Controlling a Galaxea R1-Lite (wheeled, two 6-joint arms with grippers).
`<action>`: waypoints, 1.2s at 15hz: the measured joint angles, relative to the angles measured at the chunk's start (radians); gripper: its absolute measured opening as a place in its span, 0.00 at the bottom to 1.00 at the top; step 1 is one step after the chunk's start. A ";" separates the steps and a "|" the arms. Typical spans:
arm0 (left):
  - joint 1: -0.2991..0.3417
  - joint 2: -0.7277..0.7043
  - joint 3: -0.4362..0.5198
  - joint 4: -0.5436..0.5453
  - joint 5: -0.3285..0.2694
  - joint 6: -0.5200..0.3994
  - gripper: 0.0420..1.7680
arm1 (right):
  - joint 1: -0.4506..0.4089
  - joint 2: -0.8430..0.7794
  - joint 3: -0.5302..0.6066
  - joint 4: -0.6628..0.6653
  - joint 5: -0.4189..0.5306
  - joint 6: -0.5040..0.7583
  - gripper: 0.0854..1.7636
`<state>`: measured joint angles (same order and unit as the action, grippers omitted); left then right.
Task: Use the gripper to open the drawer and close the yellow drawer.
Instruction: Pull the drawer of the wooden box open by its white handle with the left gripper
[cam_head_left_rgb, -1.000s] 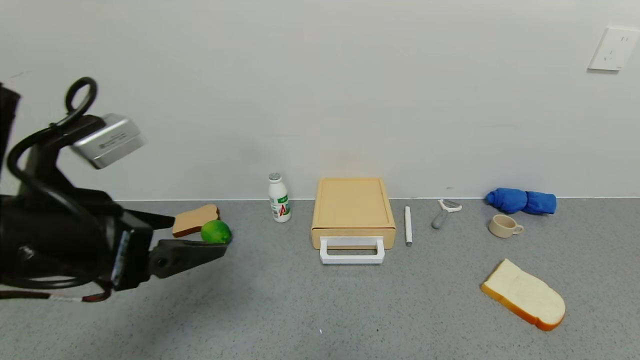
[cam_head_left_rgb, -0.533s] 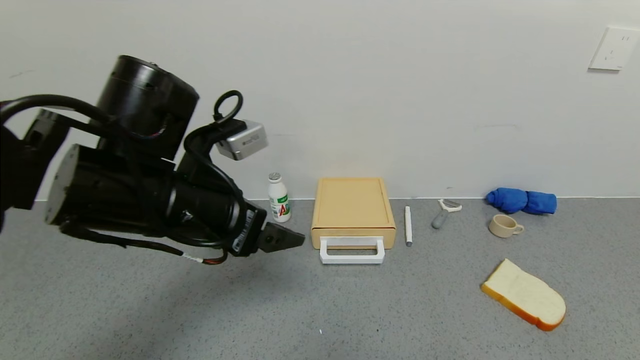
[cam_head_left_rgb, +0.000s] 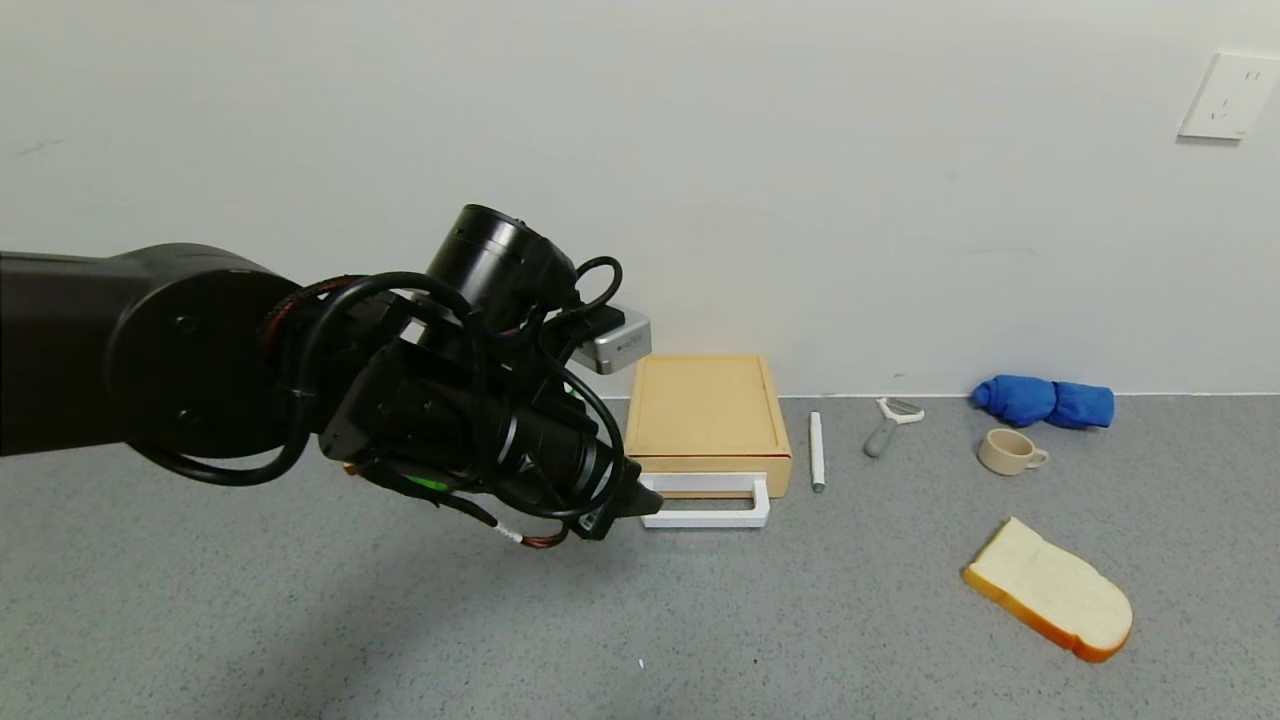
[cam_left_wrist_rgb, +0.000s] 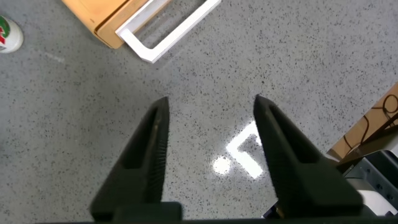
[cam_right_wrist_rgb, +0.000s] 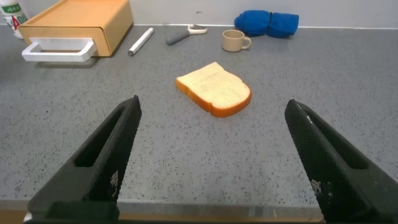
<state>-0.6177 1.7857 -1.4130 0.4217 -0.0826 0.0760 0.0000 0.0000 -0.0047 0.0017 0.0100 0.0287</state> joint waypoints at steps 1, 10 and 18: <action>-0.001 0.012 -0.003 -0.002 0.000 0.001 0.49 | 0.000 0.000 0.000 0.000 0.000 0.000 0.96; 0.018 0.145 -0.101 -0.008 -0.002 0.099 0.04 | 0.000 0.000 0.000 0.001 -0.001 0.000 0.96; 0.062 0.279 -0.197 -0.016 -0.173 0.293 0.04 | 0.000 0.000 0.000 0.001 0.000 0.000 0.96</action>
<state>-0.5555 2.0643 -1.6096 0.4060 -0.2553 0.3685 0.0000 0.0000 -0.0047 0.0028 0.0096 0.0283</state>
